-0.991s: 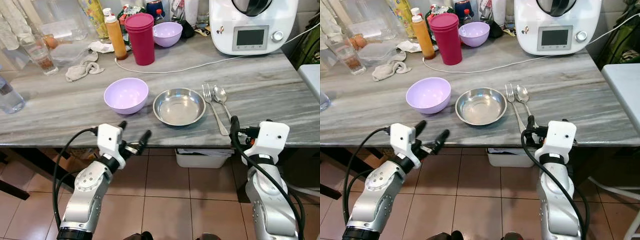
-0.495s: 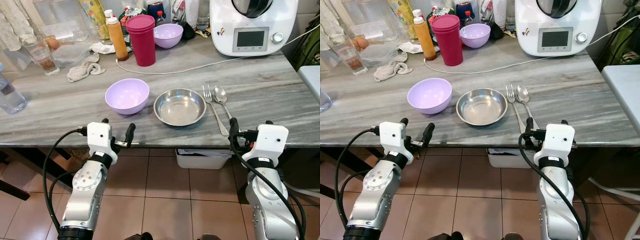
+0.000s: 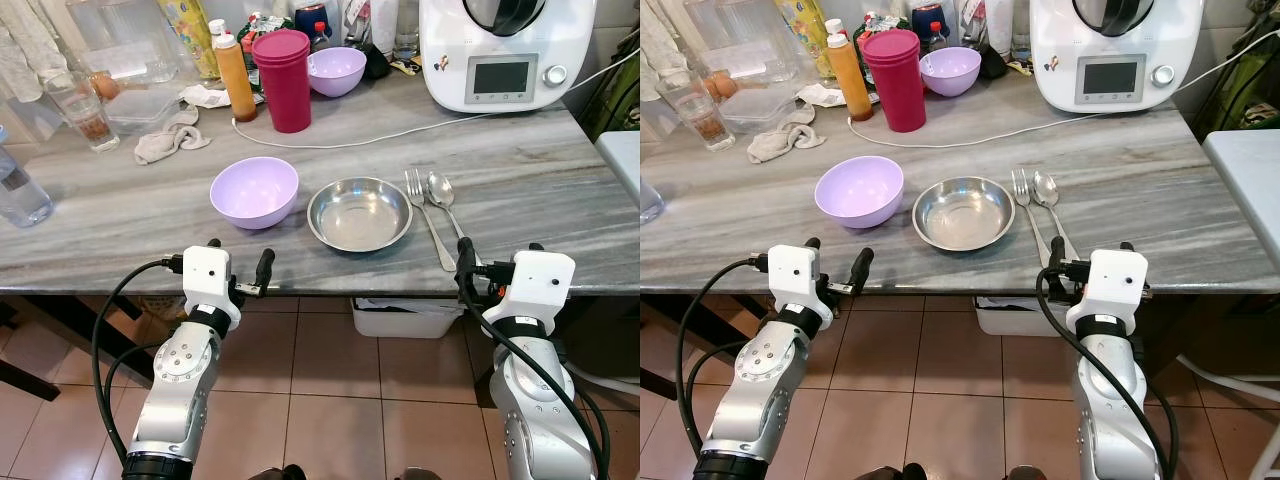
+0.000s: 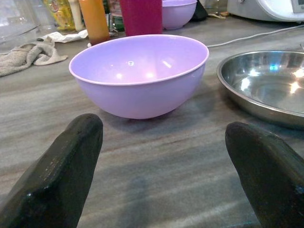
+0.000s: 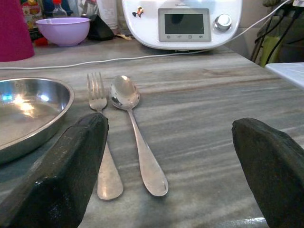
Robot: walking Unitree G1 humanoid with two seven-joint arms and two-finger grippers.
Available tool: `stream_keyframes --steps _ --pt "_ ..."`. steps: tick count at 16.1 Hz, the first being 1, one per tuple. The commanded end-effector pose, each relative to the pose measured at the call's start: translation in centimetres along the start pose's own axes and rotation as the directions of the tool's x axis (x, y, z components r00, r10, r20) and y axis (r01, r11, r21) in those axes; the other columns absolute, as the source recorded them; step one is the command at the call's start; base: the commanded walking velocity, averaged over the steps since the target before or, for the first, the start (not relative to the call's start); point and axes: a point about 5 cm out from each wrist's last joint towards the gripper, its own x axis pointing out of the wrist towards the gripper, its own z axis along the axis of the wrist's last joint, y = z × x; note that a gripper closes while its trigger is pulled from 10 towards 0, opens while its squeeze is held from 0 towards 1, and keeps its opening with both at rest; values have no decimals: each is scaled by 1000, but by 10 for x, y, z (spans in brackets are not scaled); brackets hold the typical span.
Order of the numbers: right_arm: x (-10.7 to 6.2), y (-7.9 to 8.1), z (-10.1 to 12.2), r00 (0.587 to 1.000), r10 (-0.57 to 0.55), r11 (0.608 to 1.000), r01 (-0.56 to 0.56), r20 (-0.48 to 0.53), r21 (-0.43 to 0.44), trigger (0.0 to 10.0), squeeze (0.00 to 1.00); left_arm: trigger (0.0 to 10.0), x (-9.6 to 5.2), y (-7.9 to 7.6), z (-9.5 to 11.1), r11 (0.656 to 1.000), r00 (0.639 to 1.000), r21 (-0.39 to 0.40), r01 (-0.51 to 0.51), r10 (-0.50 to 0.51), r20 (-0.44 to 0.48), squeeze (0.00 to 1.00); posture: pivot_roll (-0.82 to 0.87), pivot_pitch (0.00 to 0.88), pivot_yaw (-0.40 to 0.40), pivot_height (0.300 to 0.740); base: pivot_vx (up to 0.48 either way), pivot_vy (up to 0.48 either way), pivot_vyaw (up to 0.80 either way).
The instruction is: Setting the table
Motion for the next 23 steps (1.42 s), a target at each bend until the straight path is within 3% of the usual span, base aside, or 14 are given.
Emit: stream_keyframes --steps 1,15,20,23 --pt "0 5 4 1000 15 1000 -15 12 18 10000 0 10000 0 3 -3 1000 1000 8 -14 14 -19 0 -280 92 127 740 -281 0 0" --pt "2 4 2 1000 8 1000 -8 -5 12 10000 0 10000 4 -1 -3 1000 1000 -1 9 -9 -17 0 -286 89 127 740 -373 0 0" --pt "4 5 2 1000 -3 999 3 0 -37 10000 0 10000 6 -3 -1 998 998 -15 65 -65 8 0 -292 83 130 740 0 0 0" --pt "4 4 0 1000 4 1000 -4 -6 -6 10000 0 10000 9 -6 1 996 996 -30 82 -82 18 0 -293 78 129 740 0 0 0"
